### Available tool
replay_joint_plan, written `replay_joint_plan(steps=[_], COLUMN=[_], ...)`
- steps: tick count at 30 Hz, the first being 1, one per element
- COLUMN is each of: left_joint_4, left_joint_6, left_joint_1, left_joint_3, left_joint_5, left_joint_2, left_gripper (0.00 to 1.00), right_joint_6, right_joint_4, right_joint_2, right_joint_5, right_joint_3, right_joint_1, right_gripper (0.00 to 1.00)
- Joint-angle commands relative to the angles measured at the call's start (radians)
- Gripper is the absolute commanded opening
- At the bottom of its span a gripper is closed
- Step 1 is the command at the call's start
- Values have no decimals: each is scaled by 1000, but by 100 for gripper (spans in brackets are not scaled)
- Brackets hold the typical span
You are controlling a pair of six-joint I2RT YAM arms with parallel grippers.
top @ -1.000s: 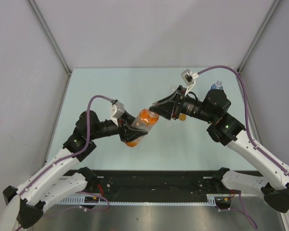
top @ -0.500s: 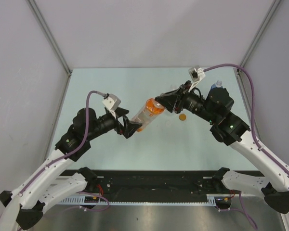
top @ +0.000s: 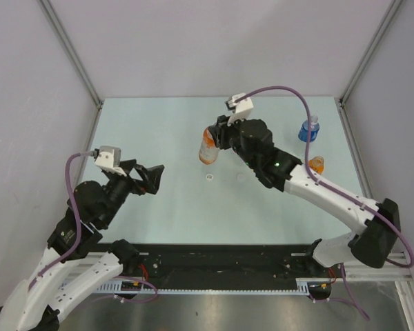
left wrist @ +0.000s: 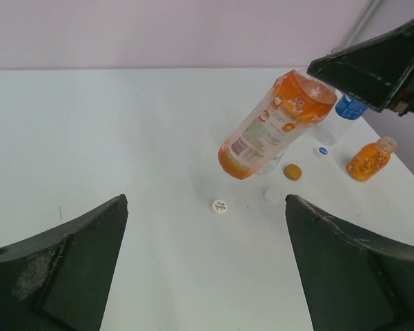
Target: Unscrew the bottle caps
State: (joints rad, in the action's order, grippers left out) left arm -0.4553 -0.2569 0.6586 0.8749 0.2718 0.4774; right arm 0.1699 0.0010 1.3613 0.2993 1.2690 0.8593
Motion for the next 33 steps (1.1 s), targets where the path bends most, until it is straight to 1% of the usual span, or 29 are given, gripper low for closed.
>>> replay_joint_plan(steps=[1,6,10,18,23,33], left_joint_4=[-48,-55,-71,-60,-77,-51], left_joint_6=[-81,-94,-100,-99,-99,-117], left_joint_1=[-5,-5,-5,-5,-5,-5], left_joint_3=[-42,-70,-83,-125,-125,-157], left_joint_5=[83,93,93,86,89,69], left_joint_2=[-42,-68,-88,-158,-148,-145], left_gripper=[100,100,100,100,100,100], right_joint_6=[-141,-162,-130,-66,-6,34], right_joint_4=[142,129,113,166,145,119], right_joint_2=[113,242,327,404,443,487], right_joint_5=[176,212,202,181,153,116], right_joint_3=[95,174,220,220,230,242], right_joint_1=[23,24,11,-28,-49,-71], right_gripper=[0,0,0,0,0,0])
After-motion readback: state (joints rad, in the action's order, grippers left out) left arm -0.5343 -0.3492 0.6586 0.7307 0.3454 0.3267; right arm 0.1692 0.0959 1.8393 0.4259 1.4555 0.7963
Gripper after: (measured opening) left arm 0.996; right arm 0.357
